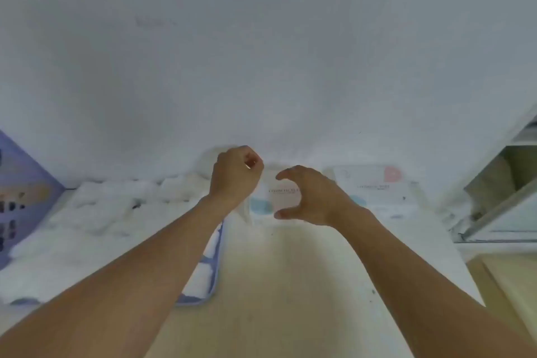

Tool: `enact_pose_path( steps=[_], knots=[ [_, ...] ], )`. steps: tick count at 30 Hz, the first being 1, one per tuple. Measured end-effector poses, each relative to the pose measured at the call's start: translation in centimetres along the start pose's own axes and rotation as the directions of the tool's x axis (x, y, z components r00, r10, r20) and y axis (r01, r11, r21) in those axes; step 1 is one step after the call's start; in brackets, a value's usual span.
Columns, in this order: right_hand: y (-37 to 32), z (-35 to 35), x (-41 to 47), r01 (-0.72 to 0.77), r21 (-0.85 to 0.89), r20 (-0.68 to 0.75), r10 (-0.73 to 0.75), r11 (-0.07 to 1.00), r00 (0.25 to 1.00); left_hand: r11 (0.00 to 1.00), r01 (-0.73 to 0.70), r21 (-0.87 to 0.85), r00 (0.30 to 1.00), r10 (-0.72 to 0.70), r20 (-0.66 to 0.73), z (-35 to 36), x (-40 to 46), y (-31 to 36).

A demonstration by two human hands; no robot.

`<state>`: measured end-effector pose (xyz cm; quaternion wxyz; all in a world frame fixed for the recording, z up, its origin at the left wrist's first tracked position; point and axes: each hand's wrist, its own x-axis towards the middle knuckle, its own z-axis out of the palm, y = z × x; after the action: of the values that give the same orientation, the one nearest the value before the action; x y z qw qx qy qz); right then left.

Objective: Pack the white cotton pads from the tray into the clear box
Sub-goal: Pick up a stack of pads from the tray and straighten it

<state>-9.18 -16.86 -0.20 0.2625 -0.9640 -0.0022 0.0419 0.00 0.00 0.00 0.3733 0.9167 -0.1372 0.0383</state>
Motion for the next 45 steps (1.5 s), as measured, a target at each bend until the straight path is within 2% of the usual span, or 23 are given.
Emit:
enact_pose_path(
  steps=[3,7,10,13,18,20,22,23,24,26,29,31,35,38,39,41,43,44,45],
  knots=[
    [1.5,3.7,1.0,0.113,-0.290,0.011,-0.115,0.950,0.993,0.990,-0.067,0.125,0.998,0.064,0.029,2.5,-0.4,-3.0],
    [3.5,7.4,1.5,0.165,-0.420,-0.096,-0.224,0.893,0.970,0.964,-0.173,0.204,0.985,0.171,0.029,3.7,-0.7,-5.1],
    [3.4,8.7,0.7,0.167,-0.408,-0.188,-0.261,0.898,0.947,0.964,-0.191,0.185,0.981,0.180,0.074,3.9,-1.9,-6.2],
    [2.0,9.2,-1.5,0.157,-0.429,-0.183,-0.256,0.889,0.949,0.979,-0.161,0.127,0.979,0.143,0.143,3.3,-5.4,-6.9],
    [-1.6,11.6,-9.9,0.182,-0.420,-0.221,-0.295,0.889,0.929,0.989,-0.146,0.025,0.977,0.140,0.158,1.3,-13.5,-7.7],
    [-2.2,12.6,-13.5,0.125,-0.440,-0.244,-0.252,0.889,0.936,0.989,-0.146,-0.019,0.974,0.147,0.172,0.3,-17.1,-8.1],
    [-1.9,12.8,-16.7,-0.031,-0.426,-0.266,-0.092,0.904,0.960,0.988,-0.151,-0.043,0.971,0.157,0.179,-0.8,-20.4,-8.5],
    [-1.7,12.8,-18.0,-0.089,-0.359,-0.267,-0.011,0.929,0.964,0.985,-0.159,-0.060,0.972,0.167,0.168,-1.2,-21.7,-8.6],
    [-1.4,13.0,-18.7,-0.103,-0.268,-0.259,0.031,0.958,0.965,0.984,-0.156,-0.085,0.973,0.168,0.157,-1.4,-22.5,-8.6],
    [-1.9,14.3,-21.0,-0.047,-0.166,-0.285,-0.002,0.985,0.958,0.966,-0.148,-0.212,0.975,0.178,0.131,-1.8,-25.5,-9.3],
    [-2.8,16.1,-23.4,0.029,-0.148,-0.378,-0.084,0.989,0.922,0.887,-0.088,-0.453,0.981,0.155,0.114,-1.8,-29.0,-11.0],
    [-2.9,17.8,-24.6,0.043,-0.199,-0.424,-0.125,0.979,0.897,0.857,-0.062,-0.511,0.981,0.147,0.127,-1.2,-29.8,-12.2],
    [-2.5,20.0,-25.4,0.087,-0.293,-0.586,-0.251,0.952,0.771,0.824,-0.048,-0.564,0.957,0.200,0.210,-0.1,-29.0,-13.6],
    [-3.3,18.8,-25.0,0.078,-0.421,-0.628,-0.353,0.903,0.694,0.779,-0.048,-0.625,0.942,0.243,0.230,-0.3,-28.2,-14.2],
    [-3.7,17.8,-24.6,0.042,-0.420,-0.650,-0.334,0.906,0.683,0.776,-0.052,-0.629,0.939,0.252,0.234,-0.5,-27.9,-14.3],
    [-4.6,15.5,-23.7,-0.078,-0.276,-0.741,-0.160,0.958,0.652,0.814,-0.066,-0.577,0.943,0.240,0.230,-0.4,-27.9,-14.5],
    [-5.6,12.2,-22.3,-0.133,0.118,-0.820,0.172,0.984,0.546,0.845,-0.086,-0.528,0.945,0.237,0.226,-0.5,-28.2,-14.3],
    [-6.1,10.7,-21.7,-0.109,0.310,-0.809,0.322,0.944,0.491,0.849,-0.095,-0.520,0.944,0.243,0.224,-0.5,-28.3,-14.4],
    [-6.8,9.7,-21.3,-0.089,0.404,-0.798,0.398,0.911,0.452,0.848,-0.107,-0.520,0.943,0.252,0.218,-0.4,-28.4,-14.5]
  ],
)
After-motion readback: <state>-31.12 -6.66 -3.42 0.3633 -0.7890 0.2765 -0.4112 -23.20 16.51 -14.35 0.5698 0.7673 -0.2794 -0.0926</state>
